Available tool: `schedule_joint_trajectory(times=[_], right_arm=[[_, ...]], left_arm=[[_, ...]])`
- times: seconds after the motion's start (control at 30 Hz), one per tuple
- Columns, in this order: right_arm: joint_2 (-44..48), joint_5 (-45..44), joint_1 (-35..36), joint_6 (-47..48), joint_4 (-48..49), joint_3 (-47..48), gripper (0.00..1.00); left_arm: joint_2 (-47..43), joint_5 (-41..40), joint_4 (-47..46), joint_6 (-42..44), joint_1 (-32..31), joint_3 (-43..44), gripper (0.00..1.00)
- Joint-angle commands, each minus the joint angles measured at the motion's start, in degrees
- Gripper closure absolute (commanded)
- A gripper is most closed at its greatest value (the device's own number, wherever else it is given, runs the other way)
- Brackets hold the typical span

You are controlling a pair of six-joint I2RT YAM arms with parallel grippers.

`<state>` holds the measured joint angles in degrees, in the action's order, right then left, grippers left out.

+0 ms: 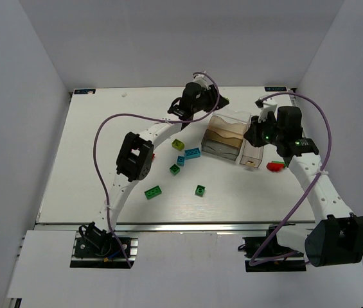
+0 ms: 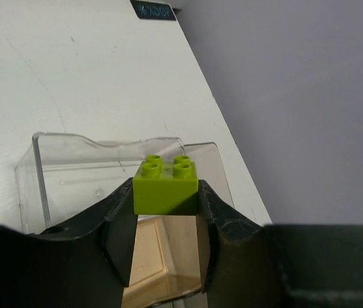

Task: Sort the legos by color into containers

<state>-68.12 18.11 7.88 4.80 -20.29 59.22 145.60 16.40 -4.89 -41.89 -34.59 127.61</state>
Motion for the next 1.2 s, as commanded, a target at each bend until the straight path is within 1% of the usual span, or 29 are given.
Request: schedule_joint_trajectory(times=[0.0,0.2,0.3,0.43,0.47,0.53,0.57,0.63,0.67,0.77,0.8,0.9,0.93,0.97,1.0,1.03,1.07,1.1,1.13,1.17], right_arm=[[1.67,0.08,-0.67,-0.75,2.45,-0.33,0.83],[1.85,-0.27,-0.76,-0.67,2.72,-0.69,0.81],[1.85,-0.27,-1.02,-0.75,2.89,-0.60,0.80],[1.85,-0.35,-1.37,-0.67,2.89,-0.60,0.79],[1.85,-0.35,-1.11,-0.75,2.80,-0.69,0.78],[1.93,-0.35,-1.46,-0.67,2.80,-0.60,0.77],[1.94,-0.27,-1.46,-0.67,2.80,-0.69,0.76],[1.94,-0.18,-1.64,-0.40,2.80,-0.69,0.75],[1.94,-0.18,-1.55,-0.32,2.72,-0.77,0.75],[2.02,0.08,-1.55,-0.05,2.45,-0.77,0.73],[1.85,0.17,-1.55,0.30,2.10,-0.69,0.72],[1.76,1.40,-1.73,1.09,1.93,-0.51,0.71],[1.67,2.19,-1.64,1.87,1.66,-0.42,0.69],[1.50,5.15,-1.55,3.01,1.05,-0.16,0.69],[0.97,7.53,-1.46,6.33,0.44,0.71,0.69],[0.62,10.43,-1.38,8.89,-1.22,1.24,0.68],[0.01,17.42,-1.38,11.87,-2.20,1.77,0.68],[-0.26,20.62,-1.11,17.04,-2.99,2.12,0.68],[-0.44,26.92,-1.02,19.52,-3.34,2.13,0.67],[-0.61,29.59,-0.94,21.81,-3.35,1.87,0.66]], left_arm=[[-0.23,-4.80,-0.48,1.19,-0.13,2.47,0.94],[1.35,-5.15,1.72,1.37,-0.13,2.38,0.87],[2.23,-4.89,2.07,1.20,-0.13,2.55,0.81],[3.20,-4.19,2.51,0.76,-0.66,3.08,0.67],[3.20,-4.01,2.69,0.58,-0.66,3.17,0.56],[3.55,-3.84,2.86,0.58,-0.66,3.43,0.49],[3.55,-3.57,2.95,0.49,-0.66,3.61,0.40],[3.64,-3.57,3.30,0.67,-0.66,3.96,0.31],[3.64,-3.57,3.39,0.58,-0.66,3.96,0.29],[3.38,-3.66,3.30,0.58,-0.66,3.96,0.27],[3.20,-3.66,3.13,0.58,-0.66,3.96,0.24],[2.41,-4.10,2.69,0.49,-0.66,4.31,0.25],[1.54,-4.10,2.43,0.58,-0.66,4.23,0.26],[0.83,-4.27,2.08,0.67,-0.66,4.22,0.29],[-0.04,-4.62,1.55,0.76,-0.66,4.14,0.40],[-0.92,-4.71,1.55,1.19,-0.66,4.05,0.48],[-3.54,-4.89,1.63,1.54,0.13,3.87,0.57],[-5.22,-5.06,2.33,1.90,0.83,2.48,0.65],[-7.15,-5.33,2.68,3.20,0.84,1.34,0.80],[-12.22,-5.94,3.56,4.00,1.45,-0.42,0.85]])
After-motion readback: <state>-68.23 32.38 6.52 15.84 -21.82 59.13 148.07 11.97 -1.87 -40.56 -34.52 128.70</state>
